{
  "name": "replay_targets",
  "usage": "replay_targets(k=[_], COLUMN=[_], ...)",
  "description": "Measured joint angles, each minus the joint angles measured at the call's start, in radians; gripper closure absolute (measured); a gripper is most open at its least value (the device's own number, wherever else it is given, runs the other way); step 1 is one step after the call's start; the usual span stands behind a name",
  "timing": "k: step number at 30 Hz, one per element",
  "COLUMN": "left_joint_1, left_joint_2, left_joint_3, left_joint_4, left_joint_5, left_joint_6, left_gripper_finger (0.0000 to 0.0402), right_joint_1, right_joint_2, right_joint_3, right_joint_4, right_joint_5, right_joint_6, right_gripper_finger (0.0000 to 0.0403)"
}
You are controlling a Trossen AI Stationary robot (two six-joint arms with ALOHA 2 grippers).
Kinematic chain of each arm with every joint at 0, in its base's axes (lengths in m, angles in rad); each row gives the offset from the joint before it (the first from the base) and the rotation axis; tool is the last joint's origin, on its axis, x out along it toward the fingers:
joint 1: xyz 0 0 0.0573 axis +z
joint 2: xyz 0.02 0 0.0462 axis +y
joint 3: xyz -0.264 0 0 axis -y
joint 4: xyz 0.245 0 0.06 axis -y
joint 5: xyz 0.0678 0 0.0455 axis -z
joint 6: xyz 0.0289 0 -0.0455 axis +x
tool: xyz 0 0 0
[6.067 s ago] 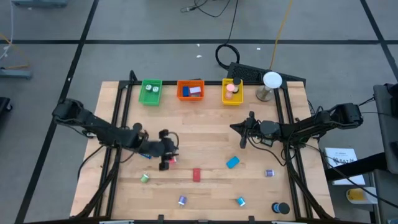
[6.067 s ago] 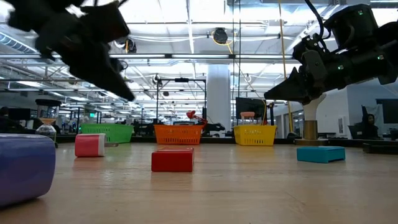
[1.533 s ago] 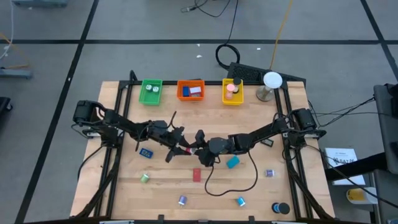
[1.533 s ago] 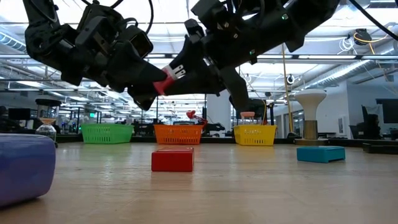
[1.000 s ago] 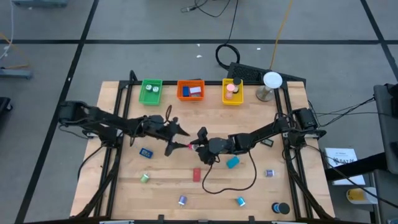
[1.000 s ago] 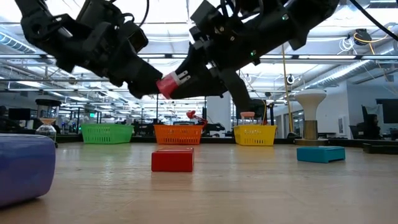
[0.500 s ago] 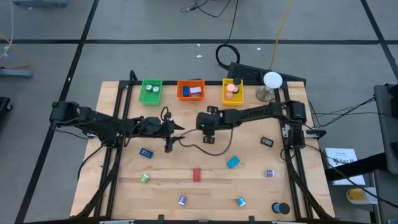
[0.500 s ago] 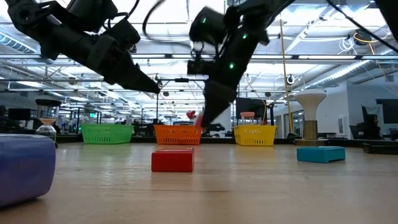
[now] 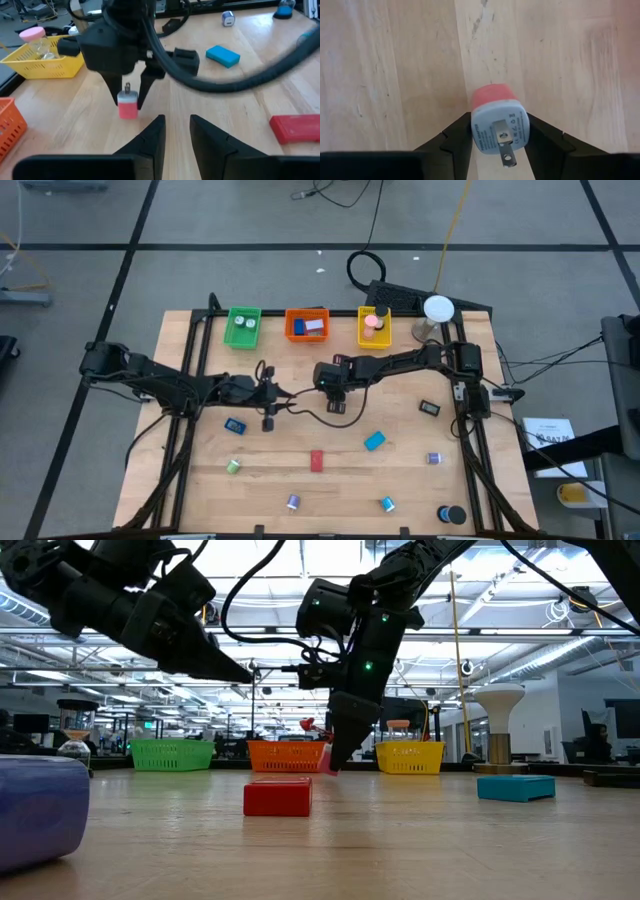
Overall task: Pick & Place Office items
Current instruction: Put the pink charger adaptor into the green bin
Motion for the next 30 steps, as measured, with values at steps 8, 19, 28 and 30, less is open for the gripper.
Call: replay_targets(k=[8, 19, 28, 30], left_joint_1=[-0.001, 0.0, 0.0, 0.001], left_joint_2=[0.001, 0.001, 0.001, 0.001], left_joint_3=[-0.043, -0.043, -0.042, -0.041], left_joint_4=[0.047, 0.046, 0.043, 0.043], left_joint_5=[-0.001, -0.002, -0.06, -0.059], left_joint_6=[-0.017, -0.047, -0.103, -0.113], left_gripper_finger=[0.0309, 0.0309, 0.0309, 0.0309], right_joint_1=[0.0, 0.0, 0.02, 0.042], right_joint_2=[0.0, 0.0, -0.14, -0.198], right_joint_3=[0.0, -0.019, -0.044, -0.097], right_joint_4=[0.017, 0.055, -0.047, -0.03], right_joint_5=[0.0, 0.004, 0.138, 0.192], right_joint_6=[0.0, -0.003, -0.011, -0.017], right_gripper_finger=[0.0238, 0.0199, 0.0214, 0.024])
